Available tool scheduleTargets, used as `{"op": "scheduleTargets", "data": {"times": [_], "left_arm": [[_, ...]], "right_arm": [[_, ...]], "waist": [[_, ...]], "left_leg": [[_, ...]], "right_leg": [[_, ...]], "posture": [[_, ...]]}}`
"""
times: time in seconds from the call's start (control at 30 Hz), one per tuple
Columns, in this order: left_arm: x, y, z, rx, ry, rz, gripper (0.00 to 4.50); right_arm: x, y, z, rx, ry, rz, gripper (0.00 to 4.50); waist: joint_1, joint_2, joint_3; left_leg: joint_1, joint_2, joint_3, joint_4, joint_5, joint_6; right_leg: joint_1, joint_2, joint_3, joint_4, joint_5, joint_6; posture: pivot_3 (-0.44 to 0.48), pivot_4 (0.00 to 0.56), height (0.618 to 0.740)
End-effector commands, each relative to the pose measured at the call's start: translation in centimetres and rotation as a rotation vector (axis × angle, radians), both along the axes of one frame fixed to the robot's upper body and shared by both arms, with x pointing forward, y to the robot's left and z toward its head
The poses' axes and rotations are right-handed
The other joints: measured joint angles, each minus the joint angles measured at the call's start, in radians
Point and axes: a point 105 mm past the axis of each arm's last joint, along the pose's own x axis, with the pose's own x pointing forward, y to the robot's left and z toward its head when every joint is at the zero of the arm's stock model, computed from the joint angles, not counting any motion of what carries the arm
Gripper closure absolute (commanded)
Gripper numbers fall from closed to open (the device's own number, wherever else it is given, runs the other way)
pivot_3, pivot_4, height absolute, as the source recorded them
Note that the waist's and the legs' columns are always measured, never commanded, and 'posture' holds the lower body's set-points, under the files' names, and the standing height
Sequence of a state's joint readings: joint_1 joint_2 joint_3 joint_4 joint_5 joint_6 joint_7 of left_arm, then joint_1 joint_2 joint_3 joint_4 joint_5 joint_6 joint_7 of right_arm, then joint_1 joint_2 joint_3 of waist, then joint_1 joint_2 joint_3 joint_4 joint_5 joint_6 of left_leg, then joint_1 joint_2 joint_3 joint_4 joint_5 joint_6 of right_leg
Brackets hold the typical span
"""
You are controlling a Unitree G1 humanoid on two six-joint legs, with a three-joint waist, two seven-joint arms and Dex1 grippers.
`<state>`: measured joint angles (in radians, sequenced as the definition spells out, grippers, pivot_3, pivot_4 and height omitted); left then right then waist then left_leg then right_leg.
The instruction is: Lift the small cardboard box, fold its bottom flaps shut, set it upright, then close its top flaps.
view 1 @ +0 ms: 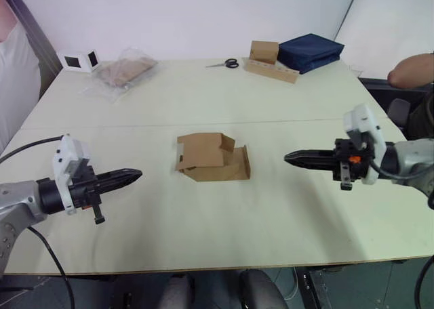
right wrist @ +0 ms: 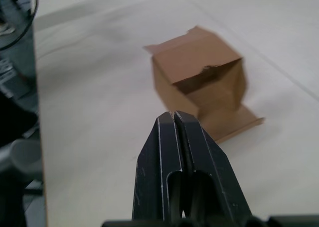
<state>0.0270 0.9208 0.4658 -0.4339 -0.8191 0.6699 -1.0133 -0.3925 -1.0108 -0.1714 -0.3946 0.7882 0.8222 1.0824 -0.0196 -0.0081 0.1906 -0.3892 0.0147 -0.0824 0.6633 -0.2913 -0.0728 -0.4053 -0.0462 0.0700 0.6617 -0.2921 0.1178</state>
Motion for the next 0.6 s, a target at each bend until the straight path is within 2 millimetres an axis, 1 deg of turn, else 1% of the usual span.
{"op": "scheduleTargets", "data": {"times": [0.03, 0.27, 0.37, 0.6], "left_arm": [[-0.6, 0.2, 1.3, 0.006, -0.043, -0.008, 4.47], [-1.2, -0.1, 2.1, -0.011, -0.044, 0.013, 4.47], [-1.1, 0.0, 2.2, 0.0, -0.041, 0.022, 4.47], [-1.1, -0.1, 2.2, 0.002, -0.026, 0.021, 4.47]], "right_arm": [[0.0, 0.4, 1.3, 0.004, -0.061, 0.032, 4.5], [0.5, 0.4, 0.6, -0.004, -0.057, 0.04, 4.5], [0.8, 0.5, 0.5, 0.002, -0.06, 0.038, 4.5], [0.8, 0.4, 0.2, 0.0, -0.059, 0.034, 4.5]], "waist": [[0.001, 0.0, 0.0], [0.001, 0.0, 0.0], [0.001, 0.0, 0.0], [0.001, 0.0, 0.0]], "left_leg": [[0.0, 0.0, 0.0, 0.0, 0.0, 0.0], [0.0, 0.0, 0.0, 0.0, 0.0, 0.0], [0.0, 0.0, 0.0, 0.0, 0.0, 0.0], [0.0, 0.0, 0.0, 0.0, 0.0, 0.0]], "right_leg": [[0.0, 0.0, 0.0, 0.0, 0.0, 0.0], [0.0, 0.0, 0.0, 0.0, 0.0, 0.0], [0.0, 0.0, 0.0, 0.0, 0.0, 0.0], [0.0, 0.0, 0.0, 0.0, 0.0, 0.0]], "posture": [[0.0, 0.15, 0.74], [0.0, 0.15, 0.74], [0.0, 0.15, 0.74], [0.0, 0.15, 0.74]]}}
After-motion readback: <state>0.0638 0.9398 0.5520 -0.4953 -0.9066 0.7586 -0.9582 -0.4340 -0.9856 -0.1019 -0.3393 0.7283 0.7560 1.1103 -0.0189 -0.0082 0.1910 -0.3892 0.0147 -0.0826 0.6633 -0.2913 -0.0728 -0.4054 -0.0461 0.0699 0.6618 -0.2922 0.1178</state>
